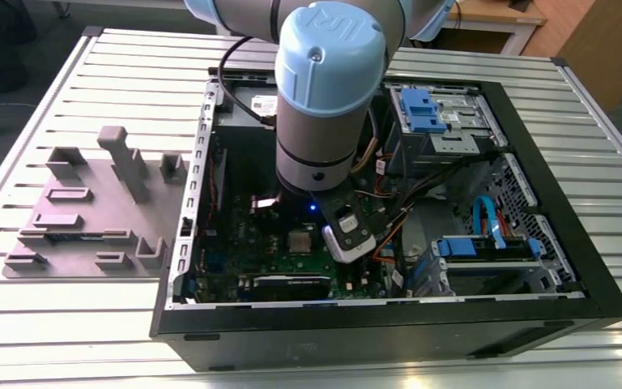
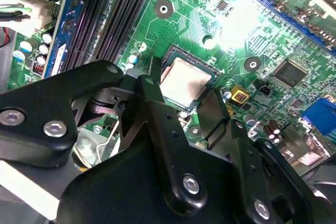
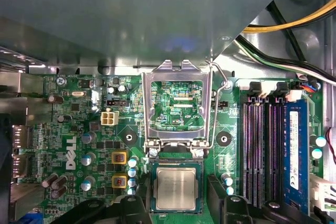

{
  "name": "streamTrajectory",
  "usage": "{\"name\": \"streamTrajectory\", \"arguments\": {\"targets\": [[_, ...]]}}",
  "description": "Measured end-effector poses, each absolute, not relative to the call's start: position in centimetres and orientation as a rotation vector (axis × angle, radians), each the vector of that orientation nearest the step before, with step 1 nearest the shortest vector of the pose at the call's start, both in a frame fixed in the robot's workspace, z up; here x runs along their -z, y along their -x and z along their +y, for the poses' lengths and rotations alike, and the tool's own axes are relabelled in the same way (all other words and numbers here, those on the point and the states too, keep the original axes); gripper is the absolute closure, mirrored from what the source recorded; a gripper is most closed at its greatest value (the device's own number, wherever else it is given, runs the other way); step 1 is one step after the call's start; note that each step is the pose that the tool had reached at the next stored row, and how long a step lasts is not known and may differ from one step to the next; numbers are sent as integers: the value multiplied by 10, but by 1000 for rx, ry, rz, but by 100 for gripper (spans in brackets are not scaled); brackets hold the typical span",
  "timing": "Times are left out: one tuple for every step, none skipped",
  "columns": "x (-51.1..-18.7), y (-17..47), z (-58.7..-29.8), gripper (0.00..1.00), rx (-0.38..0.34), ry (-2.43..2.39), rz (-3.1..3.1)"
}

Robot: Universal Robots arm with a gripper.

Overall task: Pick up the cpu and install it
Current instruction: 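Place the cpu into insertion slot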

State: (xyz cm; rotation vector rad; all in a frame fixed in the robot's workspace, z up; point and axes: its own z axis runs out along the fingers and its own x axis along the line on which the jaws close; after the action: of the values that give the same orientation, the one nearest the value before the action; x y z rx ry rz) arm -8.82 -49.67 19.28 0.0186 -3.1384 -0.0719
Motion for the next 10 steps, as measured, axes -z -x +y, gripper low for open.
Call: {"name": "streamTrajectory", "arguments": {"targets": [[-194, 88, -497, 46, 71, -19, -3138], [-194, 88, -497, 46, 72, -19, -3138], [-195, 88, -497, 46, 72, -19, -3138], [-195, 88, -497, 46, 72, -19, -3138], [-195, 88, -497, 46, 72, -19, -3139], [-195, 88, -497, 46, 72, -19, -3139], [-195, 88, -497, 46, 72, -19, -3138], [-195, 88, -497, 46, 72, -19, -3138], [-195, 88, -497, 46, 72, -19, -3138], [-195, 88, -497, 46, 72, -19, -3138]]}}
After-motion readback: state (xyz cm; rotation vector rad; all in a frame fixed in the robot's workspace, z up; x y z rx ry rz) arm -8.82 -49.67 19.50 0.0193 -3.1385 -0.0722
